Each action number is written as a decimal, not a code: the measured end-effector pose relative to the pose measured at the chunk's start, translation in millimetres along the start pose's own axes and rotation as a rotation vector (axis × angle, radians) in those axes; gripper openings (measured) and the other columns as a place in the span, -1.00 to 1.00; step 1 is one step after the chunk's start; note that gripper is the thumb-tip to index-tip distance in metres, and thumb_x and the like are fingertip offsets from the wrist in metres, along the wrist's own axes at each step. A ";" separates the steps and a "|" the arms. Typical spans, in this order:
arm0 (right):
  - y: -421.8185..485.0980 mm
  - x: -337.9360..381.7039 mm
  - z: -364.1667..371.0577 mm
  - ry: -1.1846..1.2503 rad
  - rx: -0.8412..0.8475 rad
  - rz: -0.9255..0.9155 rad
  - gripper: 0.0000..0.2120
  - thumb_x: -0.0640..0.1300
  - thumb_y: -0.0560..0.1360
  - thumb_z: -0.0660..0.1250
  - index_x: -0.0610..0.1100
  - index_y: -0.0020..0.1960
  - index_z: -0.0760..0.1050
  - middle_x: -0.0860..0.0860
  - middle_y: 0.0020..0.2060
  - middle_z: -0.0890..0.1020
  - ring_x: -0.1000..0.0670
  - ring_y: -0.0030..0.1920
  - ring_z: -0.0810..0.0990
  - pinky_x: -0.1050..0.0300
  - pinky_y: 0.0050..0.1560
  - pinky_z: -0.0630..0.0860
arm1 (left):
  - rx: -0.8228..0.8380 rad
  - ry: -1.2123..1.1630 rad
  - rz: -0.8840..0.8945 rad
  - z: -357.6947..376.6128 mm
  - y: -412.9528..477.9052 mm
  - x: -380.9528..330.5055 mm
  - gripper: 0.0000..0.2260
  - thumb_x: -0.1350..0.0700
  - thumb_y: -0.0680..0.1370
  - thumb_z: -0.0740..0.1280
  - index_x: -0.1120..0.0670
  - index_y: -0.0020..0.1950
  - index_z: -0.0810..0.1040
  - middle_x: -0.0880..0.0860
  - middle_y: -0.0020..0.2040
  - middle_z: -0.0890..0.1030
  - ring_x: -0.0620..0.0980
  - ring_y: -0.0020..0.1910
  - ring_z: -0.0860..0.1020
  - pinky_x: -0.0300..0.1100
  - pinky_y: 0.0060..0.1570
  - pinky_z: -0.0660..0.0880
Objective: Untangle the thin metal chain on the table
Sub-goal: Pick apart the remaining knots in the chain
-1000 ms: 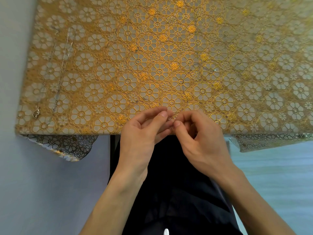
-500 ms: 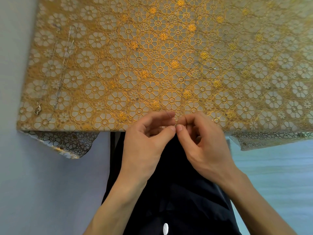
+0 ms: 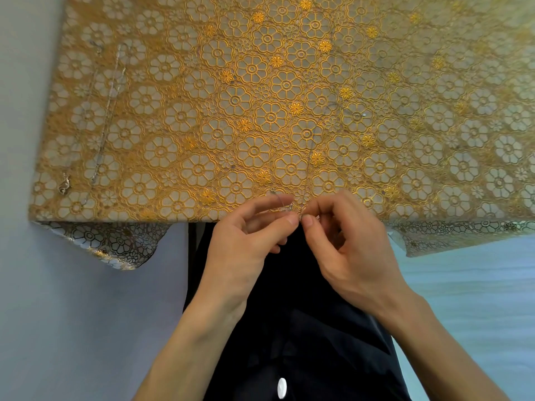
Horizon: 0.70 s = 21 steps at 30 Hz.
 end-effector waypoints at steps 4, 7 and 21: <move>-1.2 1.2 -1.0 -0.003 -0.014 -0.014 -0.98 -0.17 0.54 0.36 -0.09 -0.04 0.53 0.18 -0.23 0.44 0.13 -0.27 0.45 0.40 -0.22 0.34 | 0.017 -0.048 -0.021 1.1 0.1 1.9 -0.78 0.09 0.37 0.51 -0.08 0.00 0.73 0.04 -0.12 0.72 -0.12 -0.26 0.55 -0.20 -0.14 0.46; -2.0 0.5 -0.7 0.004 -0.013 -0.015 -0.97 -0.18 0.54 0.36 -0.08 -0.04 0.54 0.21 -0.22 0.44 0.15 -0.26 0.45 0.42 -0.21 0.33 | 0.022 -0.041 -0.025 1.2 0.2 2.9 -0.76 0.09 0.36 0.51 -0.07 0.01 0.72 0.06 -0.08 0.73 -0.12 -0.25 0.56 -0.19 -0.14 0.46; -5.3 0.1 -2.5 -0.011 -0.006 -0.009 -0.99 -0.16 0.55 0.35 -0.09 -0.04 0.54 0.19 -0.20 0.45 0.13 -0.26 0.46 0.40 -0.22 0.33 | 0.056 -0.076 -0.037 3.5 0.9 6.7 -0.69 0.16 0.34 0.52 -0.02 0.06 0.71 0.03 -0.12 0.72 -0.11 -0.23 0.58 -0.19 -0.13 0.44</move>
Point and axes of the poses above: each hand's wrist, its own y-axis towards the middle knuckle, its own z-axis out of the palm, x = y × z, the point moved 9 cm from there along y, towards the middle knuckle
